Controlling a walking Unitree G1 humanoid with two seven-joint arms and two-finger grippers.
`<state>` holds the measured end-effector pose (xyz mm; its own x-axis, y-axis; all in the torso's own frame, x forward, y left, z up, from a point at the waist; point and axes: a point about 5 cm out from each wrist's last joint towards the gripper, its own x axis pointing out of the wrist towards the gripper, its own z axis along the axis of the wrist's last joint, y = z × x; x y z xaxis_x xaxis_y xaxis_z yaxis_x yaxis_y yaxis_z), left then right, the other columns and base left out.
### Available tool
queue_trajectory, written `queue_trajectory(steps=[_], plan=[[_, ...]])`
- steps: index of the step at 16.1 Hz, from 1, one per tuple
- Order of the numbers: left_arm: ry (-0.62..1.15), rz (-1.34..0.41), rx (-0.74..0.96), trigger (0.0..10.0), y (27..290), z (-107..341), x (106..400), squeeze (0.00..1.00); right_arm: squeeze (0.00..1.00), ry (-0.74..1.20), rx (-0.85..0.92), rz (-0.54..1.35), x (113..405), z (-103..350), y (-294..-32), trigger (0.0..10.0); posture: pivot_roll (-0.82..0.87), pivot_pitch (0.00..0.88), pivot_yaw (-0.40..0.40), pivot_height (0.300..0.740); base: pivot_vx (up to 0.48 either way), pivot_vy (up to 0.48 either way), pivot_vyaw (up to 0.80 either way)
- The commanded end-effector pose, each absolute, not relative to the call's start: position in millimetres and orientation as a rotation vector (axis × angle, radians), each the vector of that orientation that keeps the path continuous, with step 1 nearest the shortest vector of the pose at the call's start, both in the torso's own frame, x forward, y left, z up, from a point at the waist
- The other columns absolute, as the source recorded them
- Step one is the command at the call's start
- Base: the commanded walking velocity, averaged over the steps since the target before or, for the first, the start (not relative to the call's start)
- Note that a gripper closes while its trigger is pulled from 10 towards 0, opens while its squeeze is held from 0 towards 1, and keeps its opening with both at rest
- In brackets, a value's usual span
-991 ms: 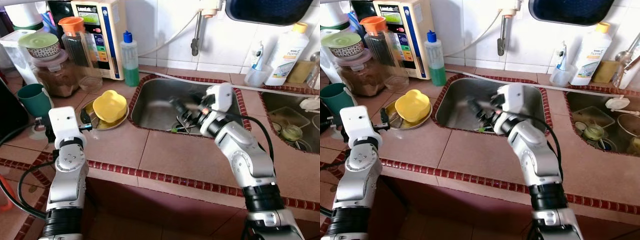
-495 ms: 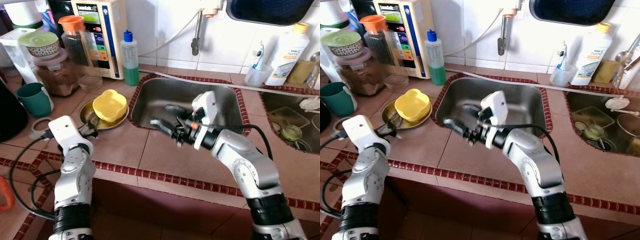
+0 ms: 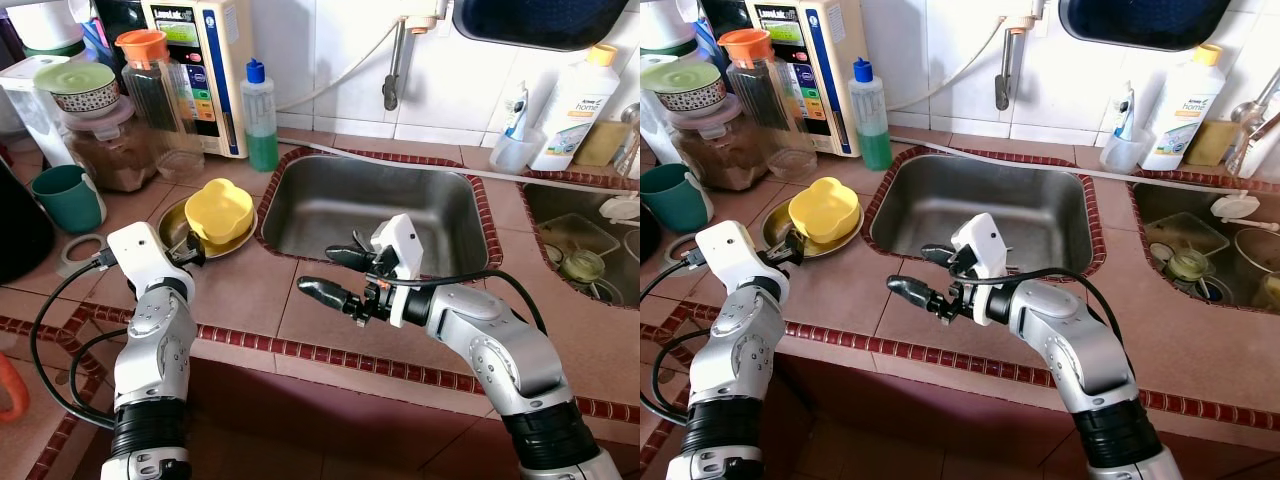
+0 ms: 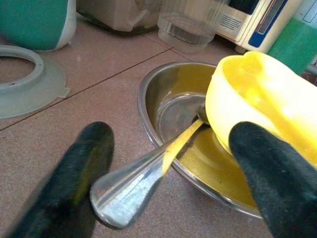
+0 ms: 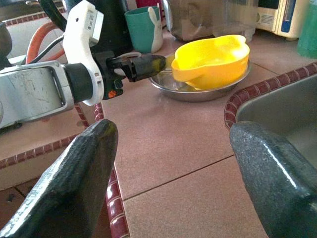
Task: Kitchen organization
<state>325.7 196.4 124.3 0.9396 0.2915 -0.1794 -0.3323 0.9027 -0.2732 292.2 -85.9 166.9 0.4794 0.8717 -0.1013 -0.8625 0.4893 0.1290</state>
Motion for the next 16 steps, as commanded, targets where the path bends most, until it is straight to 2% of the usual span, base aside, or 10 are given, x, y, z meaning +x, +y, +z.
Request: queue_trajectory(steps=[1, 5, 6, 11, 12, 13, 16], plan=[[0.14, 0.313, -0.311, 0.0, 196, 123, 326, 0.0, 0.0, 0.152, 0.041, 1.071, 290, 171, -84, 10.0, 0.01, 0.017, 0.036, 0.74, 0.0, 0.0, 0.0], [0.17, 0.335, -0.358, 0.0, 198, 118, 325, 0.0, 0.0, 0.154, 0.04, 1.076, 290, 171, -84, 10.0, 0.01, 0.017, 0.037, 0.74, 0.0, 0.0, 0.0], [0.186, 0.34, -0.373, 10.0, 198, 116, 325, 0.0, 0.0, 0.155, 0.039, 1.079, 289, 171, -84, 10.0, 0.01, 0.018, 0.037, 0.74, 0.0, 0.0, 0.0], [0.225, 0.358, -0.516, 10.0, 196, 109, 323, 0.0, 0.0, 0.153, 0.036, 1.083, 289, 171, -84, 10.0, 0.01, 0.018, 0.035, 0.74, 0.0, 0.0, 0.0], [0.224, 0.362, -0.54, 3.1, 196, 108, 323, 0.0, 0.0, 0.152, 0.034, 1.082, 290, 171, -84, 10.0, 0.01, 0.017, 0.034, 0.74, 0.0, 0.0, 0.0], [0.223, 0.362, -0.56, 0.1, 197, 107, 323, 0.0, 0.0, 0.151, 0.034, 1.081, 290, 171, -84, 10.0, 0.01, 0.017, 0.034, 0.74, 0.0, 0.0, 0.0], [0.19, 0.374, -0.562, 0.0, 200, 112, 323, 0.0, 0.0, 0.147, 0.035, 1.076, 290, 171, -84, 10.0, 0.01, 0.017, 0.035, 0.74, 0.0, 0.0, 0.0]])
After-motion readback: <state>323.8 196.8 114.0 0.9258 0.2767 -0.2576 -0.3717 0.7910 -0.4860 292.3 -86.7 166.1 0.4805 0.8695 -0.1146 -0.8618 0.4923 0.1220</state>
